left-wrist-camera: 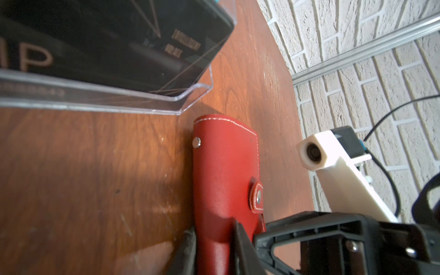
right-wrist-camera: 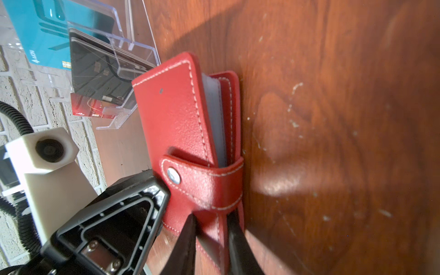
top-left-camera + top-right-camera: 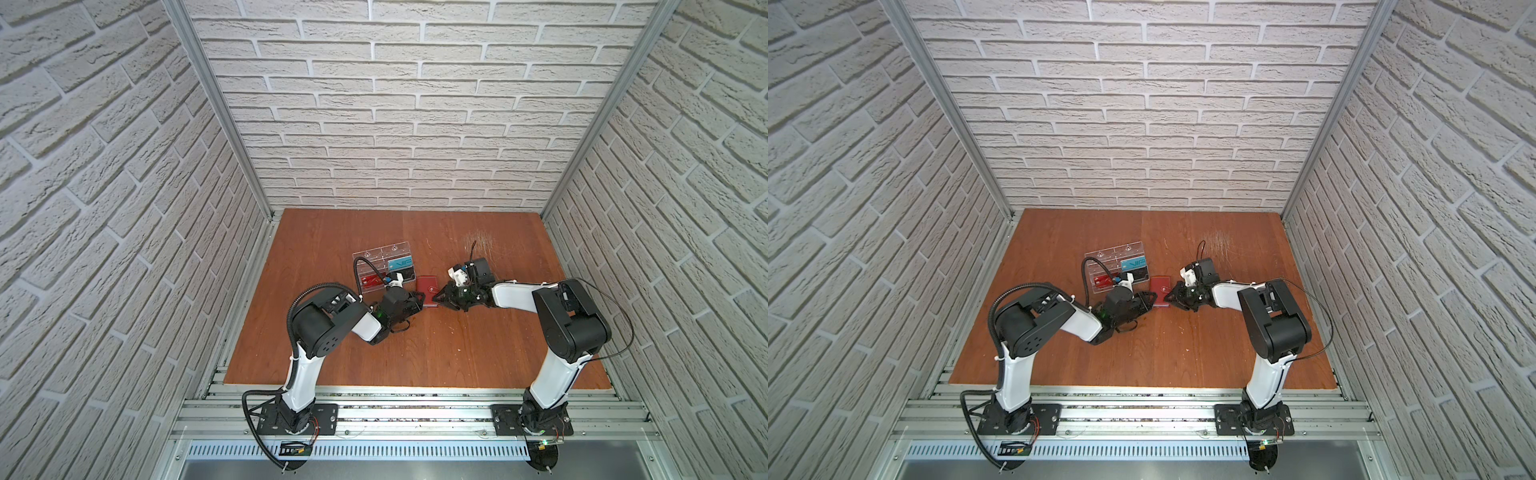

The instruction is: Take the credit cards out of the card holder

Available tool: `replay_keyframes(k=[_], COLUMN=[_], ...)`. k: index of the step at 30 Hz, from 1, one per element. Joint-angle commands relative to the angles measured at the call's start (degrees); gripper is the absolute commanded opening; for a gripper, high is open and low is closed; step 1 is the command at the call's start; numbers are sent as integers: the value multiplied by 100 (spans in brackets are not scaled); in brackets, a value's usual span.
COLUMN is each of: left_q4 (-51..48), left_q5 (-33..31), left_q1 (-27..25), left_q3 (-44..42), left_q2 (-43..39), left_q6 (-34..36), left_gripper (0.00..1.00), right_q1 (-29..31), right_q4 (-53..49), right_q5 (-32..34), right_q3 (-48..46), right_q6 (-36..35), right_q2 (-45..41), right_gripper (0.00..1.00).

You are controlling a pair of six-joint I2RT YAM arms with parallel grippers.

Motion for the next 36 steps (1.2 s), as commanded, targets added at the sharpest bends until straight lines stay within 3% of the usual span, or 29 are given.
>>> replay_keyframes(k=[1,6,10,21,25,36], left_q4=[-27,53,104,-733,-1270,-2932], left_q5=[749,705,675,381,162,-760], left_q1=[-434,-454,-450,-450,-450,-606], left_q3=[-122,-243,-334,-380,-350,32], left_q2=[244,186,112,-624,-948,-1760], left_q6=[-46,-74,-100,204,270,504], left_gripper=[11,0,0,0,0,0], right_q1=[247,246,249,246,240,532], right_q4=[-133,-255,-490,-2035,-2523,-3156], right_q5=[343,408,536,1490,1880,2198], right_q3=[-171,-214,-253,-47,140,758], right_q6=[57,23,-59,-464,-541,-423], right_q2=[404,234,-43,-1599,-1945,-1885], right_gripper=[22,22,25,57,63,63])
